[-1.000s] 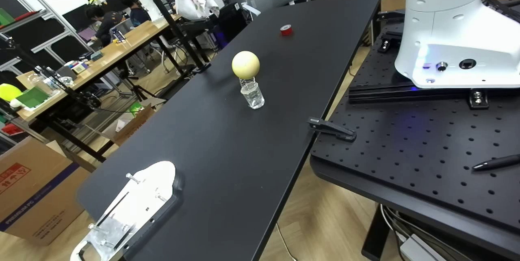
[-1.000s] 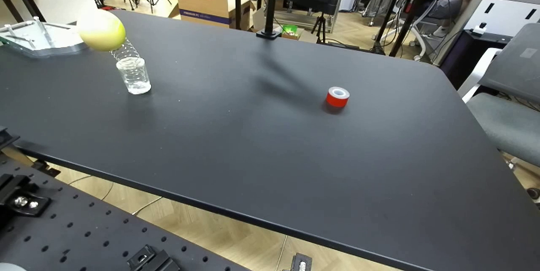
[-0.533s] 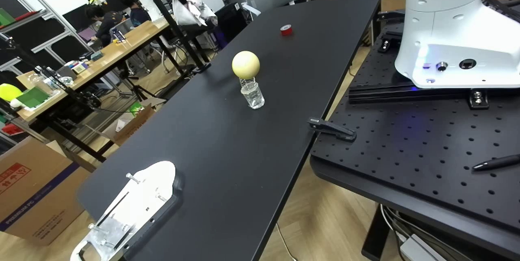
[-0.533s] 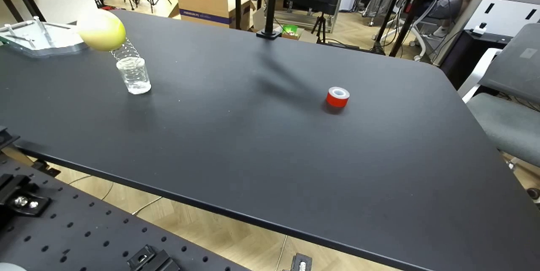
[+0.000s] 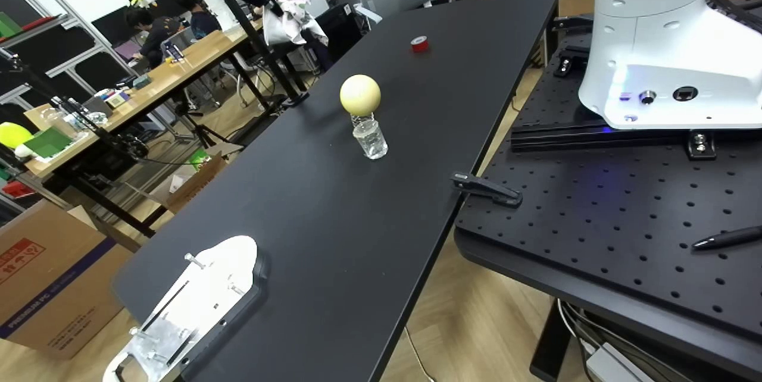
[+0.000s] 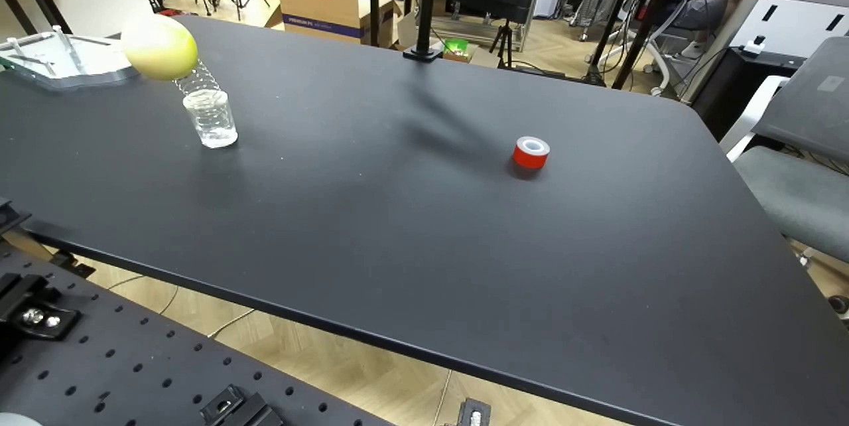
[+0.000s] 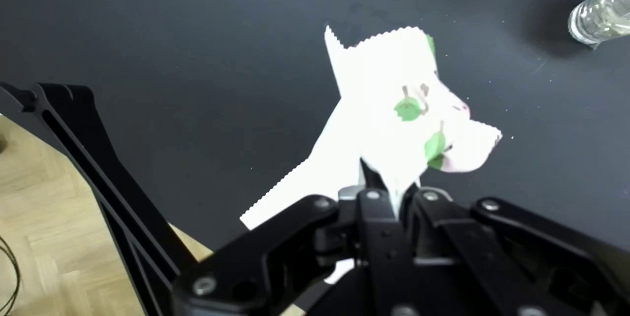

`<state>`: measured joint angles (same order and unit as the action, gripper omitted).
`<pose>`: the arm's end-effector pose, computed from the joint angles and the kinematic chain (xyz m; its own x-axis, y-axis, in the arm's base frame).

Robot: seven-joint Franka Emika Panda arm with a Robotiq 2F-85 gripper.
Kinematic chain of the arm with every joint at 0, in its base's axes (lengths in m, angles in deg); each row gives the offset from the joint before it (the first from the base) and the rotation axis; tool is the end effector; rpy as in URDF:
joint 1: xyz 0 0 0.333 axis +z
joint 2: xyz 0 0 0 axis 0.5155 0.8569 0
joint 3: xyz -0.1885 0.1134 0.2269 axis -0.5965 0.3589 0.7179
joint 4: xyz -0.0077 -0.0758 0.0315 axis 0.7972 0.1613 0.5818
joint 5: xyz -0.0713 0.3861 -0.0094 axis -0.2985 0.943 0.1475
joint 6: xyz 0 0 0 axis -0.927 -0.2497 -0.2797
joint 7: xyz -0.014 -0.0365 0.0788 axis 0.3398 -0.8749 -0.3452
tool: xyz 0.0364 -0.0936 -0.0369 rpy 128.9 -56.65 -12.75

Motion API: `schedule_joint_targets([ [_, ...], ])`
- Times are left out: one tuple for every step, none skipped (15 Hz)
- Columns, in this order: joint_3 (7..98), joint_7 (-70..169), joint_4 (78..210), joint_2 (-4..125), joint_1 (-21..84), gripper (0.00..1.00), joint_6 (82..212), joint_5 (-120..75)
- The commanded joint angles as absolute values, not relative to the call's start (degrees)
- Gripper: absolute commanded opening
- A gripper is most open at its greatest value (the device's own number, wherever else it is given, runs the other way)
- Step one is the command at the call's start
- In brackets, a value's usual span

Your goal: Hang the cloth on the stand

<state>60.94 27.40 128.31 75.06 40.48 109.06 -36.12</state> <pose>0.6802 0.1274 0.4051 0.8152 0.5216 -0.2517 0.5676 -0.8061 0.1676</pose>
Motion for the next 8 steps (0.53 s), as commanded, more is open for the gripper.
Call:
schedule_joint_targets([
  [61.7,27.4,131.5,73.9,40.0,0.02,109.2,-35.6],
  [61.8,27.5,132.3,73.7,39.9,0.02,109.6,-35.5],
  [61.9,27.3,132.9,73.6,39.8,0.02,110.1,-35.5],
  [61.9,27.5,133.5,73.5,39.8,0.02,110.5,-35.6],
  [62.0,27.4,134.0,73.4,39.8,0.02,110.7,-35.6],
  [62.0,27.4,134.5,73.3,39.7,0.02,111.0,-35.6],
  [62.0,27.3,134.9,73.2,39.7,0.02,111.3,-35.6],
  [62.0,27.1,135.5,72.9,39.6,0.02,111.5,-35.6],
])
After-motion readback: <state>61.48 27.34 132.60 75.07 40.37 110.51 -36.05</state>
